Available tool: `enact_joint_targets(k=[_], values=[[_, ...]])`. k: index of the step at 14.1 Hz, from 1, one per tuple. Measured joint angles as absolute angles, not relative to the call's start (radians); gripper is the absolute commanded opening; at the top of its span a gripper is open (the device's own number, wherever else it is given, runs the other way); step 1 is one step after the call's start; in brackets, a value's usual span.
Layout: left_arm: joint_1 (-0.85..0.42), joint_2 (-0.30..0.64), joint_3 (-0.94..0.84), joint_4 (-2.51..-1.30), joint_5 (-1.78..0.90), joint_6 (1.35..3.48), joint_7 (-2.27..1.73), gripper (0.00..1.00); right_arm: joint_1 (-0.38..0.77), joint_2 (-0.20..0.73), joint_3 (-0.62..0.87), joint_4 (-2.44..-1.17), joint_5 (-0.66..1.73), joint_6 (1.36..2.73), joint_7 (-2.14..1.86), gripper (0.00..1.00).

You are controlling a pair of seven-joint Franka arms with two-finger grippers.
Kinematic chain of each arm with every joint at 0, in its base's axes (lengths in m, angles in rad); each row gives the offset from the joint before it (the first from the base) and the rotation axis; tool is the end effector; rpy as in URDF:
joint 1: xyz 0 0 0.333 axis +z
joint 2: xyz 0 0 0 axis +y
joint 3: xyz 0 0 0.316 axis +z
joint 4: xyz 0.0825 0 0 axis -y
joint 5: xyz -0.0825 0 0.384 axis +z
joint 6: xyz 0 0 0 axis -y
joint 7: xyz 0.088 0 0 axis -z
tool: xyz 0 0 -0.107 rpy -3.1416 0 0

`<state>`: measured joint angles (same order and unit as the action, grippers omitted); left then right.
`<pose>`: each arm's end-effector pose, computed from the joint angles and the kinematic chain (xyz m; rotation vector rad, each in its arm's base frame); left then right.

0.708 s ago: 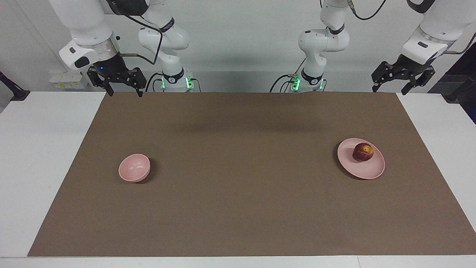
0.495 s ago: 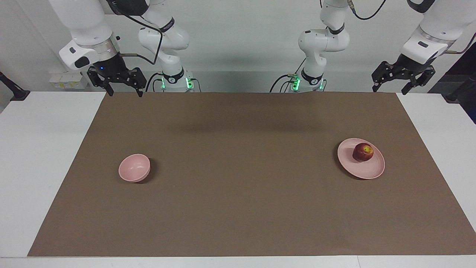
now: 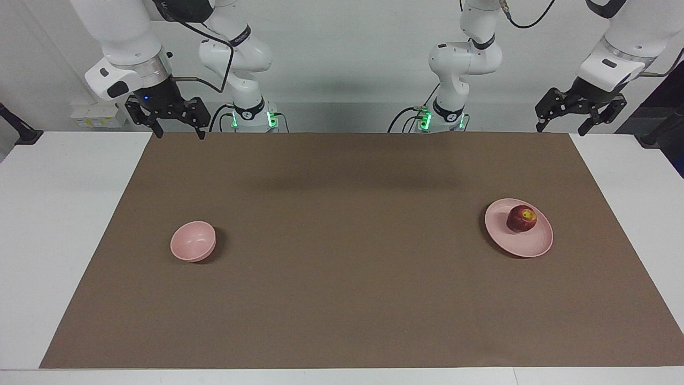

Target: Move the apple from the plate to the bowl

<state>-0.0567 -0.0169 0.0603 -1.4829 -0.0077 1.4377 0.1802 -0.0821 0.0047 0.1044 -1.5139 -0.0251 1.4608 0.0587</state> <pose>0.5354 0.0014 0.6631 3.1177 -0.2775 -0.0429 0.5448 0.0091 0.6392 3.1129 -0.0598 -0.0883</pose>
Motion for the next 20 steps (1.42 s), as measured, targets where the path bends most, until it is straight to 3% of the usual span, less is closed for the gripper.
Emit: enact_joint_targets(k=[14,20], values=[[-0.057,-0.017,0.061,-1.484,-0.008,1.446,0.18,1.0,-0.082,0.005,0.104,-1.514,-0.025,1.461,0.059,1.0],[-0.057,-0.02,0.061,-1.546,-0.008,1.535,0.18,1.0,-0.082,0.005,0.104,-1.514,-0.025,1.461,0.059,1.0]])
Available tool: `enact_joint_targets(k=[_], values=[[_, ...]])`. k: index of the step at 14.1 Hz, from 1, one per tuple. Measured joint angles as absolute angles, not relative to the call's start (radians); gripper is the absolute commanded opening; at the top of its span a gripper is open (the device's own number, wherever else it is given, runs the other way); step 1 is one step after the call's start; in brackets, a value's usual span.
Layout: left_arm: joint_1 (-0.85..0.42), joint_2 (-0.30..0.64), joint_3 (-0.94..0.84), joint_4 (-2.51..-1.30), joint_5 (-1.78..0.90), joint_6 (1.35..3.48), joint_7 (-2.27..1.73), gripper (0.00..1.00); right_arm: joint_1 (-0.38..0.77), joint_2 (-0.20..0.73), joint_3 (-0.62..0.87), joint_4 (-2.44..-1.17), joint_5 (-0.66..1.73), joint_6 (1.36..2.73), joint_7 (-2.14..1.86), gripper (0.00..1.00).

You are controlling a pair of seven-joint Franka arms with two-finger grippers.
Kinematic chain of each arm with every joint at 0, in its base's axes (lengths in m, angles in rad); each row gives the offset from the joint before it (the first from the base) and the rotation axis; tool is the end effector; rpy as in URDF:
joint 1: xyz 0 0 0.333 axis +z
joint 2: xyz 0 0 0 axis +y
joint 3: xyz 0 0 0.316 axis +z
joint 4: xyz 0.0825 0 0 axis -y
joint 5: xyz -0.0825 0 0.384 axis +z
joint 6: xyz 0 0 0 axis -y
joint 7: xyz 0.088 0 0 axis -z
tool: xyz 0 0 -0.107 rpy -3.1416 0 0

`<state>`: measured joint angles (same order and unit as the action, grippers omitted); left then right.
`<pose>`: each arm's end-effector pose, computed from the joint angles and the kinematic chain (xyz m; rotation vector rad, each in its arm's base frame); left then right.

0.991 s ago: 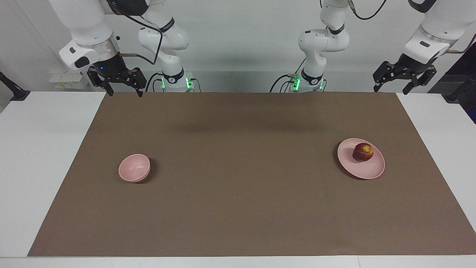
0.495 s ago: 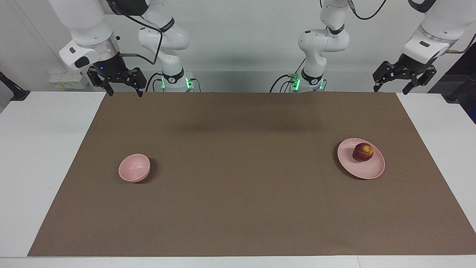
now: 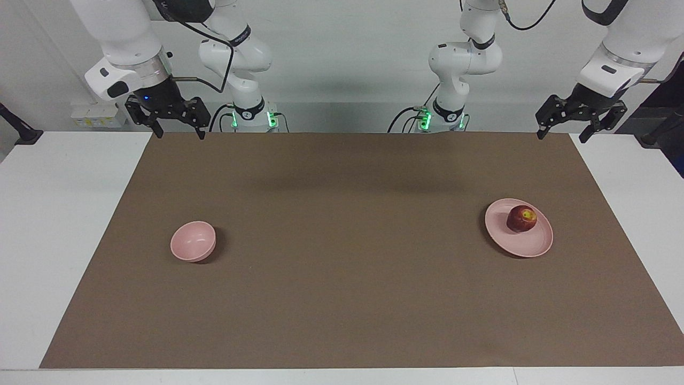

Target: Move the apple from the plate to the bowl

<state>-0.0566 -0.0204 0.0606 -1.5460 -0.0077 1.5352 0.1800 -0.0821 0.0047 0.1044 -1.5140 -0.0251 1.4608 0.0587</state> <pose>0.5449 0.0017 0.6442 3.1214 -0.2759 0.0162 0.5448 0.0091 0.6391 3.1129 -0.0598 -0.0885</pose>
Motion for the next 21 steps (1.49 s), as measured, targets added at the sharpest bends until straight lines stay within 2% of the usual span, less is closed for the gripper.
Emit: enact_joint_targets(k=[8,13,21], values=[[-0.015,-0.018,0.064,-1.815,-0.008,1.833,0.266,1.0,-0.082,0.005,0.104,-1.514,-0.025,1.461,0.059,1.0],[0.017,-0.001,0.064,-2.016,-0.02,2.137,0.322,1.0,-0.082,0.005,0.104,-1.514,-0.025,1.461,0.059,1.0],[0.018,0.113,0.063,-2.125,-0.022,2.375,0.322,1.0,-0.109,0.005,0.099,-1.514,-0.026,1.461,0.059,1.0]])
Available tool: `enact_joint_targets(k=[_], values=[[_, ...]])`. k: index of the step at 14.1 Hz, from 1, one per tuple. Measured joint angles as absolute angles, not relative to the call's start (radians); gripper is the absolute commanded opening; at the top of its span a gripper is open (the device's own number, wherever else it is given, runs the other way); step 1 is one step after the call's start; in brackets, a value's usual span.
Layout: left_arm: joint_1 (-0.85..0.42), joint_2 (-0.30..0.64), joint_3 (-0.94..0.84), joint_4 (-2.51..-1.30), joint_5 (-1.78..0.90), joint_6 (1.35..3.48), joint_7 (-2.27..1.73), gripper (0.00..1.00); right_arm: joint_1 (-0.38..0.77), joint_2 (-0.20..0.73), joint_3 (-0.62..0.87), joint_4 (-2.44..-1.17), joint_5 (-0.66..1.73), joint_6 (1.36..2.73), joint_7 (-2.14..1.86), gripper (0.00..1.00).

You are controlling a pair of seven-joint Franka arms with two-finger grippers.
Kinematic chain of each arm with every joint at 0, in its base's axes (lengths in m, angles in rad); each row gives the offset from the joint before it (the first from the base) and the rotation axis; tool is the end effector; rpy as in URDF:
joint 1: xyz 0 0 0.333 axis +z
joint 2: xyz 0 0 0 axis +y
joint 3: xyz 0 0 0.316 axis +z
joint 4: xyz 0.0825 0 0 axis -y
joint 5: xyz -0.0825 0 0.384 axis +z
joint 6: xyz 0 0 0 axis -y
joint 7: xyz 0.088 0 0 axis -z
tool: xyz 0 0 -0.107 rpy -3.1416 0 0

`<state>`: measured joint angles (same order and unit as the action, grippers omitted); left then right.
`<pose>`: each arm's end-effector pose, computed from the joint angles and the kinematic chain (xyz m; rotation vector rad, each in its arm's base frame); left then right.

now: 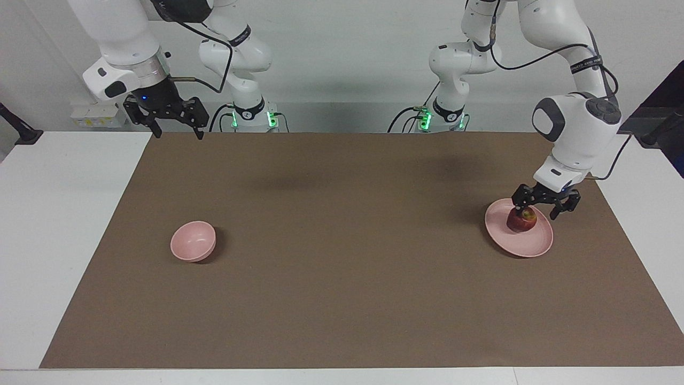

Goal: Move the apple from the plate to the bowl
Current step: 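Lower the left gripper onto the red apple on the plate and grasp it, then lift the apple with the left gripper while the right gripper reaches toward it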

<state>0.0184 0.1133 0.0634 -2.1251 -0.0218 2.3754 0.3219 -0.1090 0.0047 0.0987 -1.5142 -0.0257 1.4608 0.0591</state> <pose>0.5703 0.0460 0.3708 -3.0958 0.3518 -0.2127 0.5448 -0.0087 0.6390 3.1118 -0.1112 -0.0895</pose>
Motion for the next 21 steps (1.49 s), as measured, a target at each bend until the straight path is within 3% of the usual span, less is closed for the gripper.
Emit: enact_joint_targets(k=[4,5,7,8,9,15,21], values=[[0.018,0.135,0.063,-2.15,-0.023,2.383,0.322,1.0,-0.104,0.005,0.104,-1.515,-0.025,1.455,0.059,1.0],[0.019,0.139,0.063,-2.157,-0.023,2.385,0.322,0.85,-0.101,0.004,0.106,-1.516,-0.025,1.455,0.059,1.0],[0.024,0.14,0.065,-2.17,-0.024,2.385,0.322,0.32,-0.099,0.004,0.107,-1.516,-0.025,1.455,0.057,1.0],[0.029,0.139,0.065,-2.173,-0.026,2.385,0.322,0.12,-0.099,0.004,0.107,-1.517,-0.025,1.456,0.057,1.0],[0.032,0.136,0.064,-2.174,-0.026,2.385,0.322,0.0,-0.098,0.004,0.107,-1.517,-0.025,1.459,0.057,1.0],[0.034,0.135,0.057,-2.165,-0.039,2.354,0.322,0.0,-0.079,0.03,0.109,-1.543,0.037,1.472,0.175,1.0],[0.013,0.076,0.027,-2.025,-0.183,2.094,0.325,0.0,-0.018,0.104,0.11,-1.601,0.183,1.538,0.467,1.0]])
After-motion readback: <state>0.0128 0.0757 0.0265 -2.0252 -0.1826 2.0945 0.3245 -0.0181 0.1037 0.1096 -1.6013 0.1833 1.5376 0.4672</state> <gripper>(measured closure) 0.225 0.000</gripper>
